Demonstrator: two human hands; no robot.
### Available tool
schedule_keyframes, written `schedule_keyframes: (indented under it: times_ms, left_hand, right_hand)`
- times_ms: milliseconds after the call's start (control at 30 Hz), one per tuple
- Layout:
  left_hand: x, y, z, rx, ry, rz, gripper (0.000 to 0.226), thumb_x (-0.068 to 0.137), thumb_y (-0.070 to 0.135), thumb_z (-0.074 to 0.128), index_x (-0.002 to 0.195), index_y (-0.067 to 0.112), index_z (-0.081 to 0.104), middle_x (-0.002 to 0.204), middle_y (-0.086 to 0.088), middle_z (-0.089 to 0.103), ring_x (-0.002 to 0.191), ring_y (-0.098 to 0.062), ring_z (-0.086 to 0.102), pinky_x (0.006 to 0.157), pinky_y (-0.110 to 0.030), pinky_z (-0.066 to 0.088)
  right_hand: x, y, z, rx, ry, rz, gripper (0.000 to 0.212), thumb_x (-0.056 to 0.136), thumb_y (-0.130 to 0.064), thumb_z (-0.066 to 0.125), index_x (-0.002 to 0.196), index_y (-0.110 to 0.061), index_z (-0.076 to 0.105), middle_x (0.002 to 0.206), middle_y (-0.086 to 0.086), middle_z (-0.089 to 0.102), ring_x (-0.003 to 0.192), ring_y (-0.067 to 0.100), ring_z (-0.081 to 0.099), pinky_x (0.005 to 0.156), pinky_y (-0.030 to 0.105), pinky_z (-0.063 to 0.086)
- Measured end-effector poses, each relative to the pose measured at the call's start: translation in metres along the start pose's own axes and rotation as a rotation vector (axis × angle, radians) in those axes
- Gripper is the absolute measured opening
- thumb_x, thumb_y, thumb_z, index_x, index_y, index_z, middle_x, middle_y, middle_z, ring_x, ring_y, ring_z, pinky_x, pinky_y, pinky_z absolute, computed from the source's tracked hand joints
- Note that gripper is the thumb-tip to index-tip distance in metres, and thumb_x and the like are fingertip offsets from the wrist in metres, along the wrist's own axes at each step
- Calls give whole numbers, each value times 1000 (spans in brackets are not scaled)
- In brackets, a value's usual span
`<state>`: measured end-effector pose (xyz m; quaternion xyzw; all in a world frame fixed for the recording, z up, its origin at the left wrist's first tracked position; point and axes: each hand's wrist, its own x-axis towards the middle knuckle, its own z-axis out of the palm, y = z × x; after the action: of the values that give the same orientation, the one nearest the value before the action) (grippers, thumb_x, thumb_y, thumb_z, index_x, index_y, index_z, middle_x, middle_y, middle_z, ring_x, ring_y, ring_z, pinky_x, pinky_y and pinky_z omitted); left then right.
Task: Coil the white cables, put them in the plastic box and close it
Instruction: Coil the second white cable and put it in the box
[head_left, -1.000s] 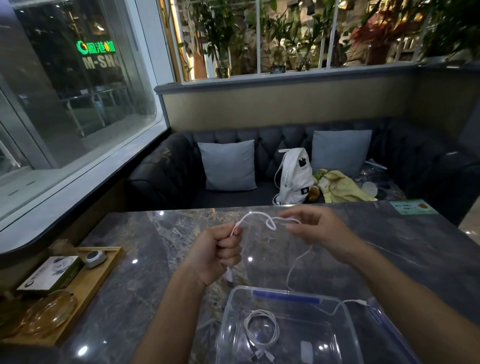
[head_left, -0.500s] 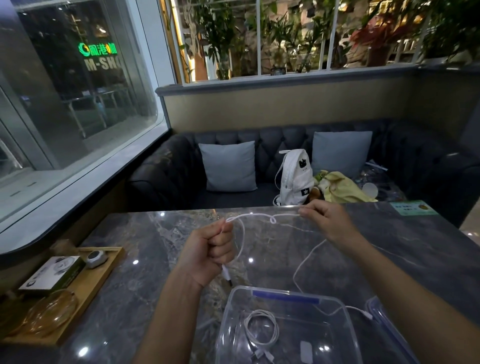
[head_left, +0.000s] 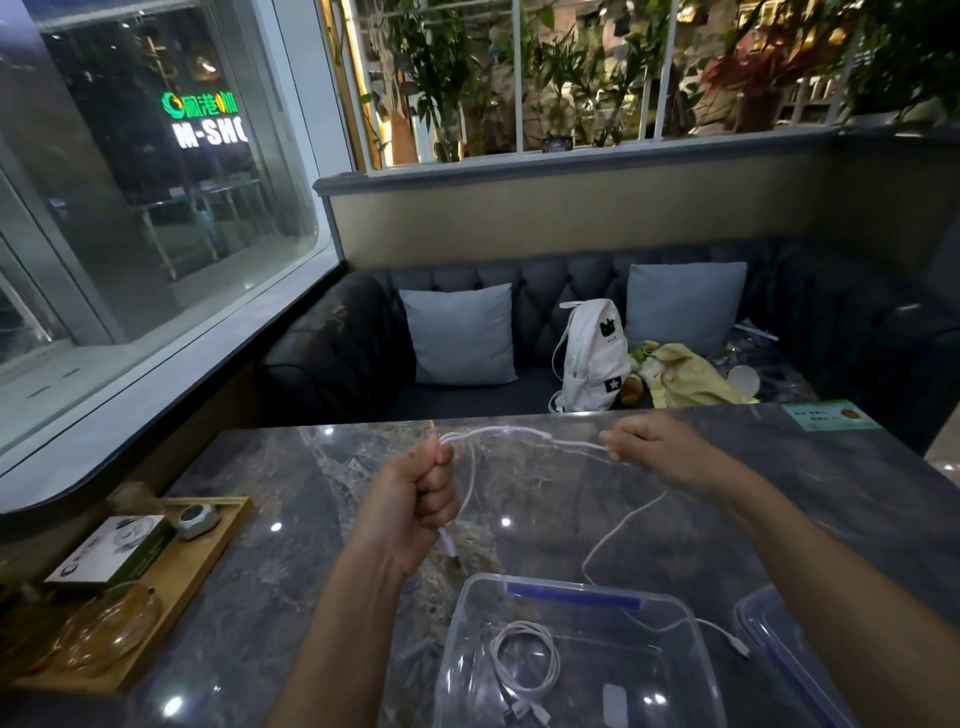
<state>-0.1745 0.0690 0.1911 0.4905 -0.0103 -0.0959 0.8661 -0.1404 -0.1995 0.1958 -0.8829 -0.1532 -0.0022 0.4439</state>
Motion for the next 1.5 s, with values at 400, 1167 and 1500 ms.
schedule_keyframes:
  times_ms: [400, 1167, 1500]
  left_hand:
    - [7, -9, 10, -60, -24, -46, 36, 96, 13, 31, 63, 13, 45, 37, 11, 29, 26, 0, 21, 28, -14, 16]
    - [18, -36, 4, 1068, 394, 520, 39, 93, 14, 45, 54, 15, 50, 52, 3, 52, 50, -9, 47, 54, -27, 40]
    - [18, -17, 5, 1091, 520, 743, 16, 83, 13, 64, 68, 9, 64, 62, -6, 63, 61, -16, 56, 60, -22, 41]
  right_hand:
    - [-11, -7, 23, 127, 402, -119, 24, 73, -8, 73, 65, -26, 59, 65, -1, 60, 59, 11, 51, 56, 16, 43]
    - [-24, -45, 17, 359, 303, -292, 31, 86, -2, 54, 63, -21, 59, 54, -11, 55, 56, -1, 47, 56, 9, 39]
    - [-21, -21, 15, 747, 352, 47, 44, 94, -14, 42, 50, -17, 43, 38, -11, 37, 39, 0, 32, 42, 12, 33]
